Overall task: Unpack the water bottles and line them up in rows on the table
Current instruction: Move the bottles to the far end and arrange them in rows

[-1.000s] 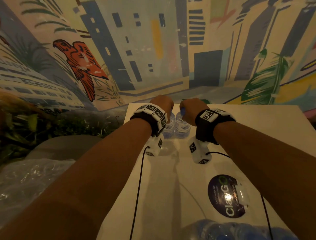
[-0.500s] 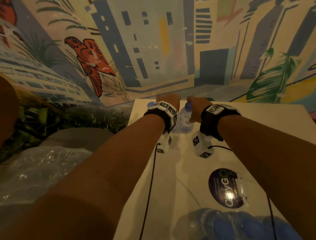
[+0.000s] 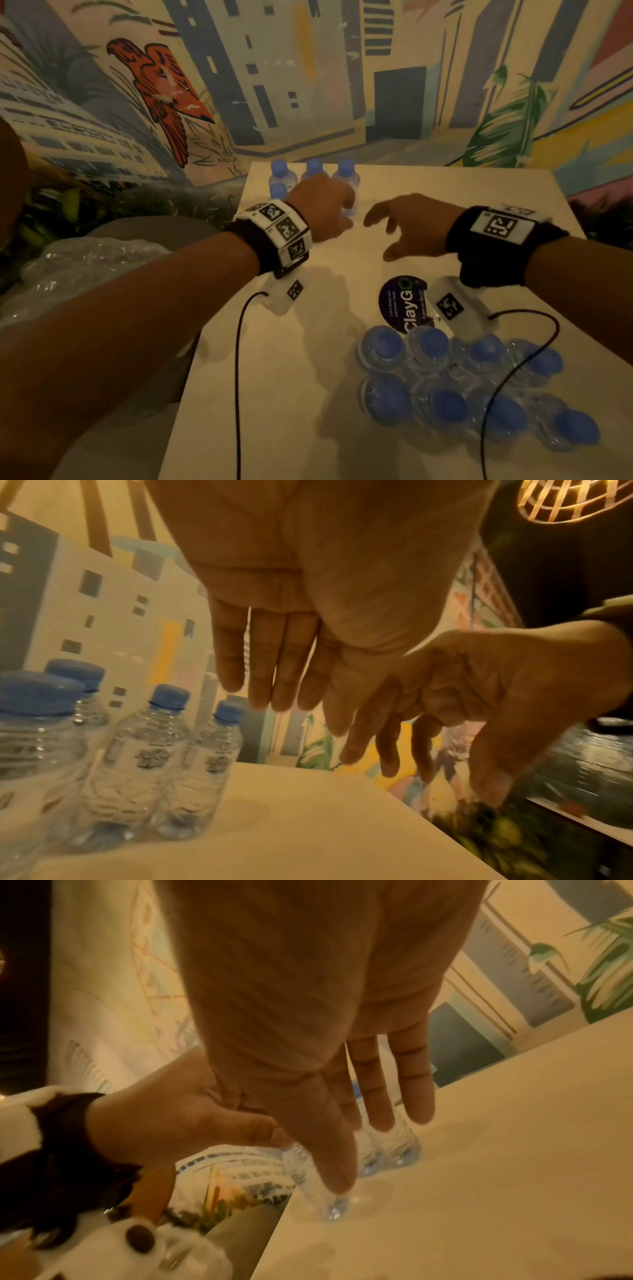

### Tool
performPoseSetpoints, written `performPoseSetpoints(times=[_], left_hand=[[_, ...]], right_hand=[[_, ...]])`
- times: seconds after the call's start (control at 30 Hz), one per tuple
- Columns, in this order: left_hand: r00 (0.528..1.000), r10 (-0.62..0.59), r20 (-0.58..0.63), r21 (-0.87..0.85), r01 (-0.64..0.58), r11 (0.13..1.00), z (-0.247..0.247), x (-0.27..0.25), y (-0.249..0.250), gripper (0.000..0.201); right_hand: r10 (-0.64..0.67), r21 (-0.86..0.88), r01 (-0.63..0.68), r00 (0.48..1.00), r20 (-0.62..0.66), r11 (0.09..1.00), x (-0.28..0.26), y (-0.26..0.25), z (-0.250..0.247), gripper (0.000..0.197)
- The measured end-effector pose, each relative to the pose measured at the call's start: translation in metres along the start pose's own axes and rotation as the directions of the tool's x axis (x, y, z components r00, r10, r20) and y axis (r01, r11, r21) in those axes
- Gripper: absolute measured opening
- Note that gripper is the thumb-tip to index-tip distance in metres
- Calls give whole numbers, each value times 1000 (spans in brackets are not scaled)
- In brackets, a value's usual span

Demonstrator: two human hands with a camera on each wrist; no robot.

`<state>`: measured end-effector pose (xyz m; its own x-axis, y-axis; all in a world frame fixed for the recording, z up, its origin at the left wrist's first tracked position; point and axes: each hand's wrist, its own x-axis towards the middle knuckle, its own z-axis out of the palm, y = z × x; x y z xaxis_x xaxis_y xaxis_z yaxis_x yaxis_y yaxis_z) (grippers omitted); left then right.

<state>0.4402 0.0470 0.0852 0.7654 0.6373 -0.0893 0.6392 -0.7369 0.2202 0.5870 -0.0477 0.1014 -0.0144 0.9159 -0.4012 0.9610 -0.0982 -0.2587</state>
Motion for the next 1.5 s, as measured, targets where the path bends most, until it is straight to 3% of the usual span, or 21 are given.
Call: performPoseSetpoints(times=[0.07,0.2,0.43,0.57,0.77,0.97,1.17,1.33,1.5], left_hand=[[990,92,105,21,-94,995,-1,-24,19,32],[927,199,319,-12,-206,978,-3,-69,57,30],[801,296,521,-73,-303,950,27,-118,98,50],[770,293,567,1,-356,934,51,-132,107,55],[830,230,508,181,-364,914,73,-143,121,34],[864,195,464,171,-303,937,80,-154,116,24],[905,67,420,36,-90,995,75,-150,82,28],[944,-58,323,-98,95,991,60,-136,35,36],[951,-174,257,-205,229,951,42,-111,-1,36]], right_hand=[[-49,-21,51,994,95,998,-23,-6,9,58],[-114,-67,130,973,203,989,-57,-13,33,50],[-192,-57,205,964,187,977,-80,-16,66,36],[-204,-65,218,962,179,974,-85,-21,76,34],[-210,-113,230,964,165,967,-82,-24,83,43],[-208,-172,233,966,155,957,-74,-28,92,44],[-192,-201,217,972,139,955,-65,-32,90,31],[-126,-189,147,985,121,971,-52,-28,77,16],[-47,-134,58,996,80,989,-35,-15,62,22]])
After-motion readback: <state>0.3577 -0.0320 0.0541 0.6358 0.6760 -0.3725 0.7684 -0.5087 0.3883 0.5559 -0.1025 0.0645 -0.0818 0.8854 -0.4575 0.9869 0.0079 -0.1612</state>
